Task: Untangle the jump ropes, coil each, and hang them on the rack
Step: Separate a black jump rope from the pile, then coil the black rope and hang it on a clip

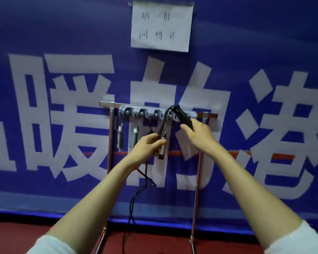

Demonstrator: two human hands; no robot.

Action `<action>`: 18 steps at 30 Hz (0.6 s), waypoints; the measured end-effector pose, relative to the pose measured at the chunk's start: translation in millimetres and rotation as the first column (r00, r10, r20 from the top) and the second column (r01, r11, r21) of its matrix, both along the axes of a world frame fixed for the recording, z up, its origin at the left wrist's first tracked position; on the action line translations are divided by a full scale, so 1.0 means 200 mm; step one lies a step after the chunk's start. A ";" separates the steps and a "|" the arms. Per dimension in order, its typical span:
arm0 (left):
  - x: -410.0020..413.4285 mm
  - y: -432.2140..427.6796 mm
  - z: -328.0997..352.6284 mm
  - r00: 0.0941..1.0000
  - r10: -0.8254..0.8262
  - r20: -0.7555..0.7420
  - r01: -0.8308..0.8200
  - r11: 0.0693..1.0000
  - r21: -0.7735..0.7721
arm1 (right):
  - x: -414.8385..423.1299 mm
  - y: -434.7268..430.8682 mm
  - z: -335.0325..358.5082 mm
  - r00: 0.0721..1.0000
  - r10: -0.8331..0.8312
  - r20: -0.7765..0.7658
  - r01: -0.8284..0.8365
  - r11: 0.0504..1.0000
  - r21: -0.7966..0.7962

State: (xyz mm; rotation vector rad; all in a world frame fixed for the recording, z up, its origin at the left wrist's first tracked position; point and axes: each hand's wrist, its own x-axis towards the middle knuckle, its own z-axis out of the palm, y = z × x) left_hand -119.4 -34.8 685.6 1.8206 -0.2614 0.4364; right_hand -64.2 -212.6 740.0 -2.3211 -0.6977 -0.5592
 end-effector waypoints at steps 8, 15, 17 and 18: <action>-0.16 -0.13 0.42 0.976 -0.004 0.217 0.084 0.929 -0.360 | -0.22 0.02 0.24 0.986 0.054 0.160 -0.053 0.999 -0.014; -0.23 -0.11 0.55 0.984 -0.147 0.099 0.169 0.948 -0.270 | -0.22 -0.01 0.18 0.953 -0.026 0.301 -0.003 0.995 0.095; -0.25 -0.13 0.57 0.982 -0.158 0.106 0.177 0.964 -0.197 | -0.23 0.03 0.18 0.980 0.106 0.166 -0.154 0.937 0.313; -0.26 -0.15 0.59 0.982 -0.140 0.129 0.162 0.971 -0.176 | -0.25 0.05 0.18 0.976 0.202 0.082 -0.218 0.878 0.426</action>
